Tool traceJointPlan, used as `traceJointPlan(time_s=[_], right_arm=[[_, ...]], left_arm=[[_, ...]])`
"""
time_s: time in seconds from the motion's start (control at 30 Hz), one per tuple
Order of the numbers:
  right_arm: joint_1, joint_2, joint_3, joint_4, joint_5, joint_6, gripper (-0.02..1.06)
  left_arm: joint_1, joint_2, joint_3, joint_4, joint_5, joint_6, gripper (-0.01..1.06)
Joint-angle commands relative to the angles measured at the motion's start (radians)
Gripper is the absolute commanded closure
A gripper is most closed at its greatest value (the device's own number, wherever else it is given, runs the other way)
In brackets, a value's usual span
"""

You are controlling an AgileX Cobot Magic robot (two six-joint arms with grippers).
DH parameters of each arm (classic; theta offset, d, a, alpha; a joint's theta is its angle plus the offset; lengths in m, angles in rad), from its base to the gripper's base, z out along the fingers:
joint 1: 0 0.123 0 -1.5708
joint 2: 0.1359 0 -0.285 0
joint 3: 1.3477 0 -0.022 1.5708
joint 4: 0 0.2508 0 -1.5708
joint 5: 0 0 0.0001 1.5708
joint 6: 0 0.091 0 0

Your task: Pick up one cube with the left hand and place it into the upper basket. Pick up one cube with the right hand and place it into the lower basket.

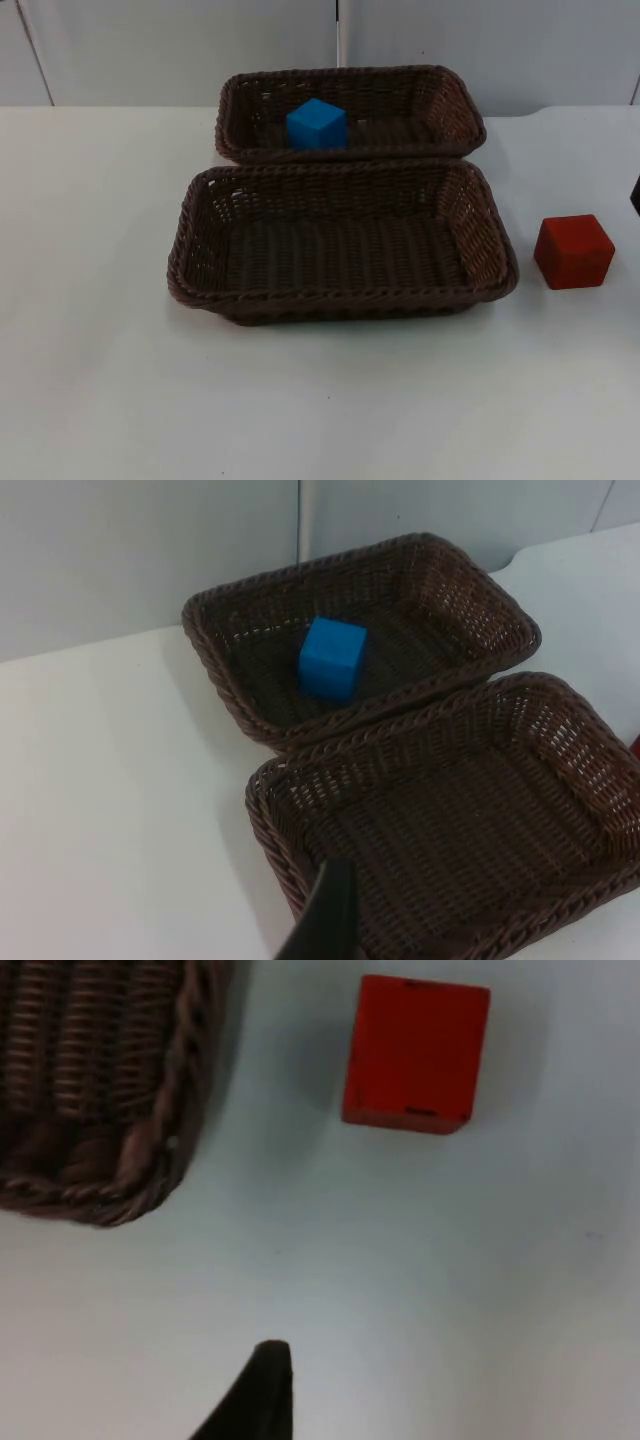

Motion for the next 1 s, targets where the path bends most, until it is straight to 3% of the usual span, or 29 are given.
traceJointPlan(time_s=[0.0,0.1,0.37,0.97], right_arm=[[0.006,0.052,-0.005,-0.068,-0.065,0.061,-0.01],[0.006,0.082,-0.005,-0.097,-0.115,0.092,-0.01],[0.006,0.192,-0.005,-0.067,-0.302,0.092,-0.01],[0.006,0.394,-0.005,-0.064,-0.567,0.092,-0.01]], left_arm=[[-0.004,-0.007,0.005,-0.006,-0.004,-0.008,0.25],[-0.004,-0.007,0.005,-0.006,-0.004,-0.008,0.25],[-0.004,-0.007,0.005,0.008,-0.004,-0.008,0.25],[-0.004,-0.007,0.005,0.012,-0.006,-0.008,0.25]])
